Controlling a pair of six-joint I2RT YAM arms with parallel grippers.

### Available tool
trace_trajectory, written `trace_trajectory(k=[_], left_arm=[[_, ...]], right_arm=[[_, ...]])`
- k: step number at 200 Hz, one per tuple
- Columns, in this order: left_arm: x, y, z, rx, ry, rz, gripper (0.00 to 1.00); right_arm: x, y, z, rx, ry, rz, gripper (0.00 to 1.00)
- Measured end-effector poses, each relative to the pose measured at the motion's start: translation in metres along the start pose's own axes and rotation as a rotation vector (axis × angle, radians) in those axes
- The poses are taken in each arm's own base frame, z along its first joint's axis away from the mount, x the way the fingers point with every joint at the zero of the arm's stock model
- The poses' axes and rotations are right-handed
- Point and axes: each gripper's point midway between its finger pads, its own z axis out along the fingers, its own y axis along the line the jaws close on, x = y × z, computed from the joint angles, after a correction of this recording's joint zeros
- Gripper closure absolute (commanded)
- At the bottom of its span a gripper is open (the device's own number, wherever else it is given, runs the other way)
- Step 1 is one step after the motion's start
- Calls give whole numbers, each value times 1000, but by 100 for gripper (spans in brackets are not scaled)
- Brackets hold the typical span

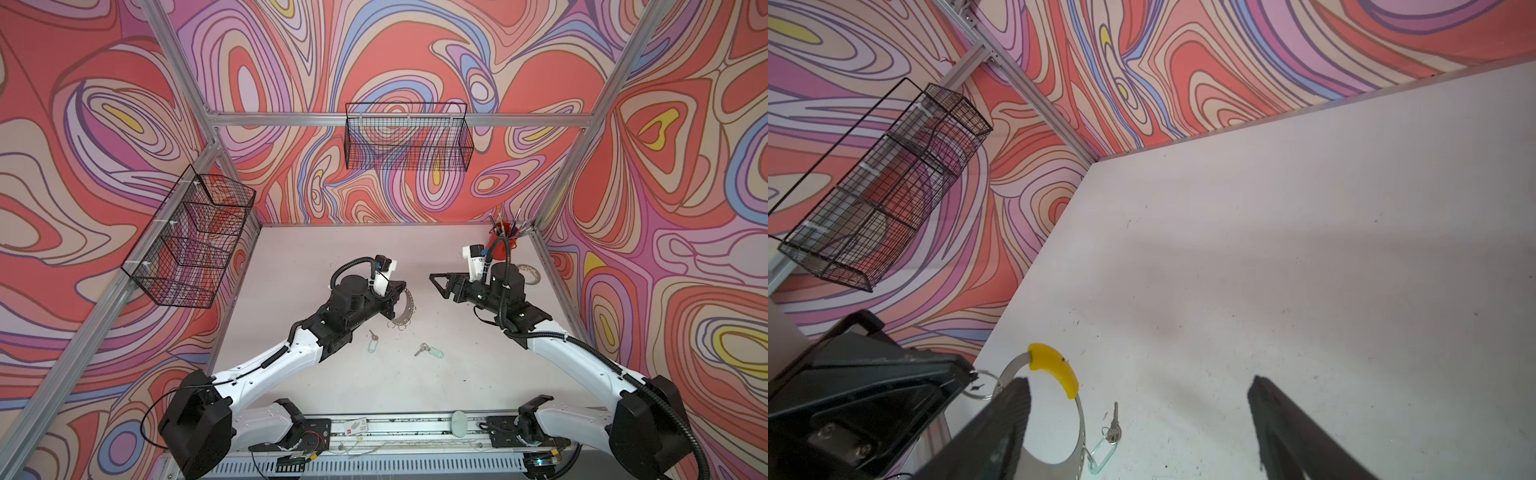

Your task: Put the keys on the keyring

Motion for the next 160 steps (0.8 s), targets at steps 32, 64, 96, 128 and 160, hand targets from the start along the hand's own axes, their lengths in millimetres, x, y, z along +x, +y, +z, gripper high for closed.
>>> trace_trajectory(k=[32, 64, 96, 128, 160], left_arm=[[-12, -8, -3, 82, -101, 5, 100], [-26, 0, -11, 175, -213, -61, 100], [-36, 4, -8, 292, -279, -140, 100], [-34, -5, -5, 407, -284, -188, 100], [-33, -15, -6, 479, -270, -204, 100]], right_arm=[[-1, 15, -1, -82, 2, -21, 21], [1, 30, -6, -166, 5, -40, 30], [-2, 44, -10, -246, 7, -54, 41], [1, 55, -11, -314, 30, -53, 44], [1, 63, -14, -359, 40, -53, 49]])
